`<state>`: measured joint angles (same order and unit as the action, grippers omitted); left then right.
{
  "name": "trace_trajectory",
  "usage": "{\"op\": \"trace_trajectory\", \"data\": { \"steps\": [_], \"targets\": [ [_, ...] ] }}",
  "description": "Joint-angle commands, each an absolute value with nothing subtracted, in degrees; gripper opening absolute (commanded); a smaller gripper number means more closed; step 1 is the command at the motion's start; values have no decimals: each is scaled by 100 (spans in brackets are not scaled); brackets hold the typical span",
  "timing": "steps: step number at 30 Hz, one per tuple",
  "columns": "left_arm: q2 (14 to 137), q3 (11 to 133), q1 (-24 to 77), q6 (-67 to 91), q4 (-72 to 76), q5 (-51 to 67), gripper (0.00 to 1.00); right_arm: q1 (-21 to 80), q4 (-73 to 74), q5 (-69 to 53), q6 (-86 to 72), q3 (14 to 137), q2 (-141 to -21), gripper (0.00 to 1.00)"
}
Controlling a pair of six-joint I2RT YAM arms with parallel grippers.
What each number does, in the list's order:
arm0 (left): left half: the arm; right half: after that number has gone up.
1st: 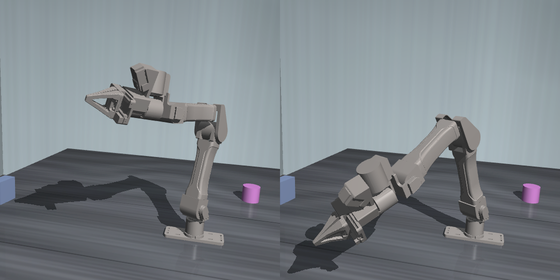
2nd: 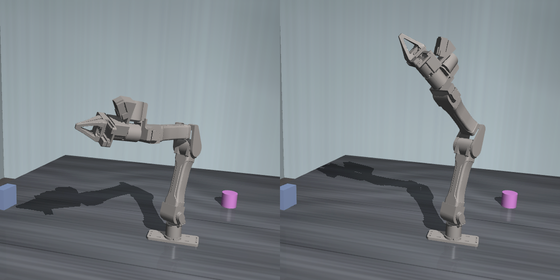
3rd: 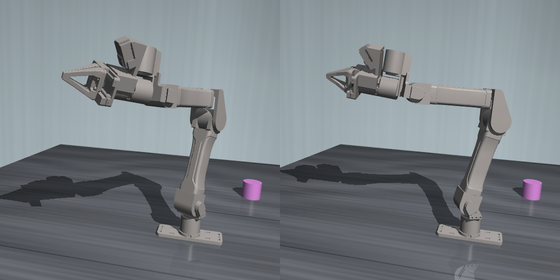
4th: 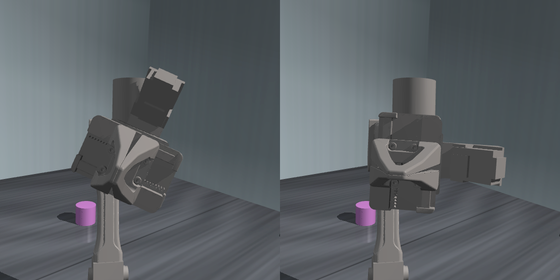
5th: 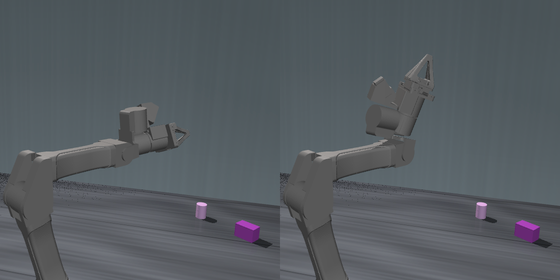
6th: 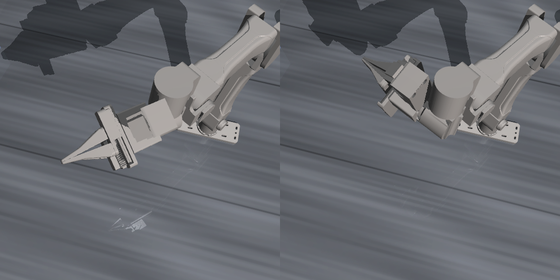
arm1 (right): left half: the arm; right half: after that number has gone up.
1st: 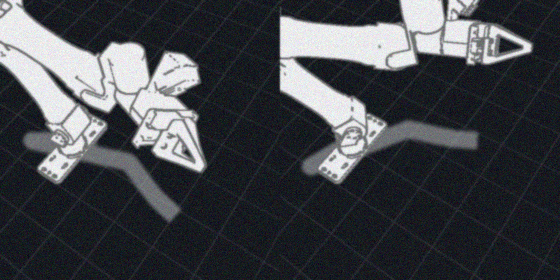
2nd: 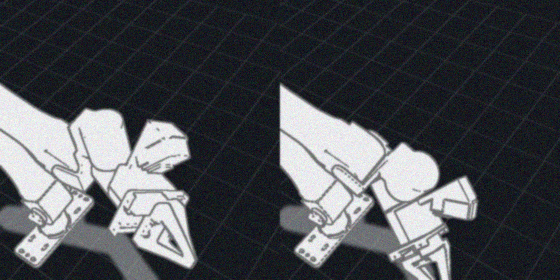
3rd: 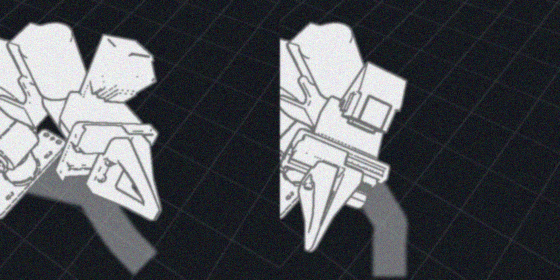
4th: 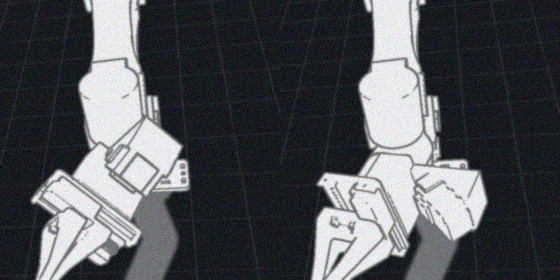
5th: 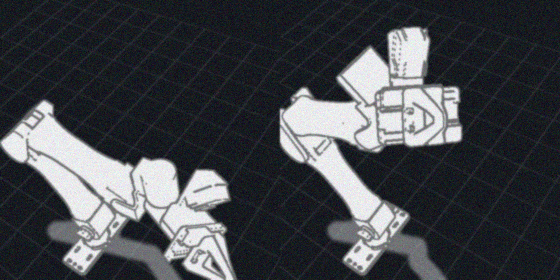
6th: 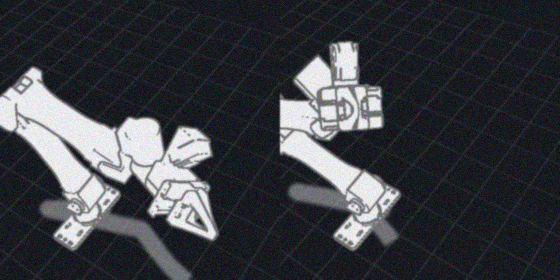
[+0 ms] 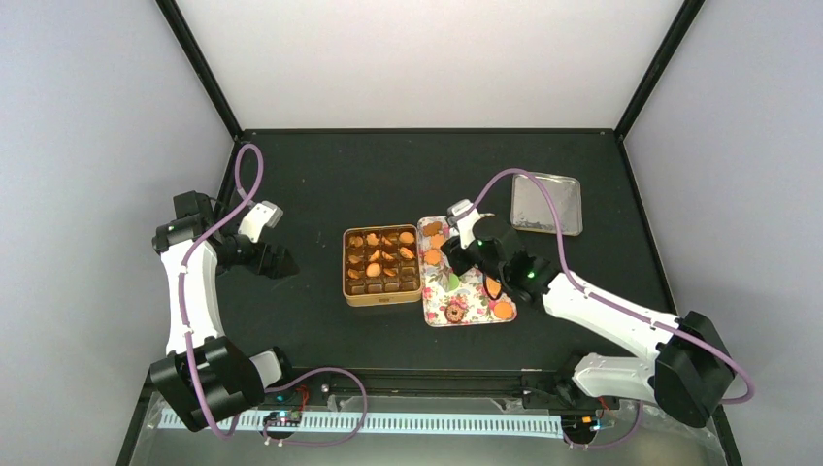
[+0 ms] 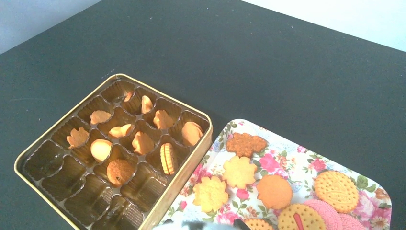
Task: Pack the cookies
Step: Pick up the fake cookies from the plate, then place the fake cookies in the empty pocket of the box.
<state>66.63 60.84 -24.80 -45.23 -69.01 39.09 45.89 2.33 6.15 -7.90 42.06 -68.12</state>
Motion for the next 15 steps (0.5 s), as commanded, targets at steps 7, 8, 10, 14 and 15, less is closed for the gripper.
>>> {"op": "trace_trajectory", "data": {
  "steps": [7,8,10,14,15],
  "targets": [
    [6625,6192,-2514,-4640,-6963,4086,99,4738,643,633,-585,5506,-6760,9],
    [6619,6184,-2516,-4638,-6957,4079,99,4791,655,633,-574,5625,-6812,9],
    [6612,6151,-2514,-4640,-6937,4080,99,4932,660,637,-536,5855,-6963,9],
    [6596,6093,-2514,-4630,-6892,4080,99,5104,626,673,-490,6196,-7394,9],
    [6600,6091,-2515,-4637,-6900,4079,99,5117,609,656,-492,6256,-7494,9]
  ]
}}
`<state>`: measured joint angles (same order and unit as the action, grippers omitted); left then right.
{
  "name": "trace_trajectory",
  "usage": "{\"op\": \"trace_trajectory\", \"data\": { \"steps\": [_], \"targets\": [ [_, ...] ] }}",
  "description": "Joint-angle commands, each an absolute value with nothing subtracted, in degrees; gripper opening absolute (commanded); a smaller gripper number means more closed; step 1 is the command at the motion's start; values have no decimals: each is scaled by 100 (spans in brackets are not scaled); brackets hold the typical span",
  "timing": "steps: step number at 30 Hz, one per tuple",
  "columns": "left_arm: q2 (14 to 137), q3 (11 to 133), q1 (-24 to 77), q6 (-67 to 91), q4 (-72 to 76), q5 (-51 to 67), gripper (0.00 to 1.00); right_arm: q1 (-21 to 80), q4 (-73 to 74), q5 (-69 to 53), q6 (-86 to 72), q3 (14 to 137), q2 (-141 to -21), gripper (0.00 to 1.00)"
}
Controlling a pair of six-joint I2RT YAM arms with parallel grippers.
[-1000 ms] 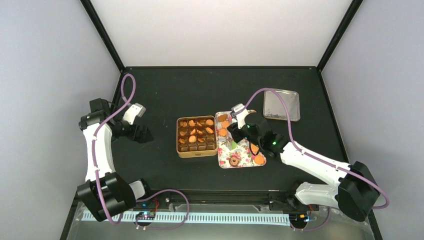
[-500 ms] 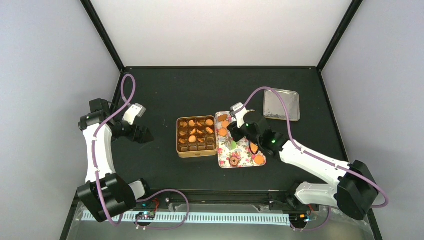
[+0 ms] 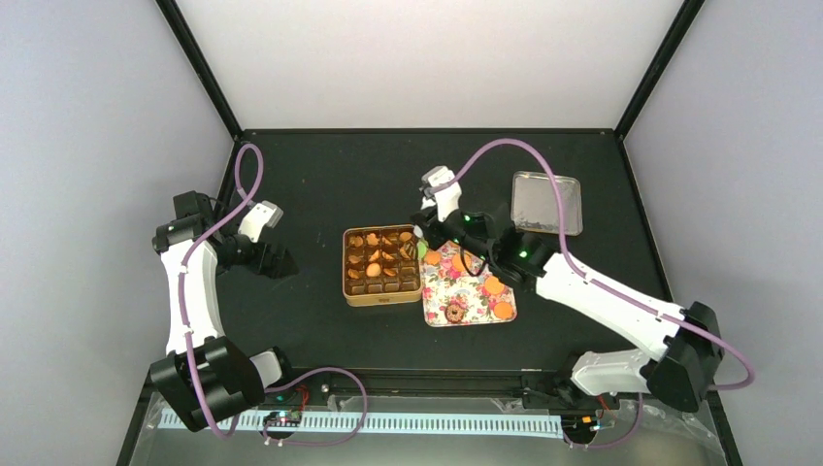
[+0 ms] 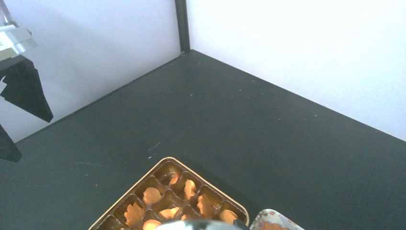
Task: Pack the cookies
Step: Place the fake cookies in the empty pocket of the box.
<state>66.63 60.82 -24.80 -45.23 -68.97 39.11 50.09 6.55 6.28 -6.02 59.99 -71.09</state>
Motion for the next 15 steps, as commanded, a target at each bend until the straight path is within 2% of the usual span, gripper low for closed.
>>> {"op": "trace_trajectory", "data": {
  "steps": [1,7,11,15],
  "targets": [
    [6594,6091,-2518,-4645,-6902,4075,99,5125,580,635,-503,6299,-7583,9],
    [6598,6091,-2515,-4667,-6885,4010,99,5172,472,475,-582,6449,-7968,15],
    [6617,6091,-2518,-4658,-6878,4018,99,5175,448,371,-666,6394,-8011,29],
    [6634,6100,-2514,-4657,-6880,4031,99,5172,374,334,-766,6263,-7948,37]
  ]
}}
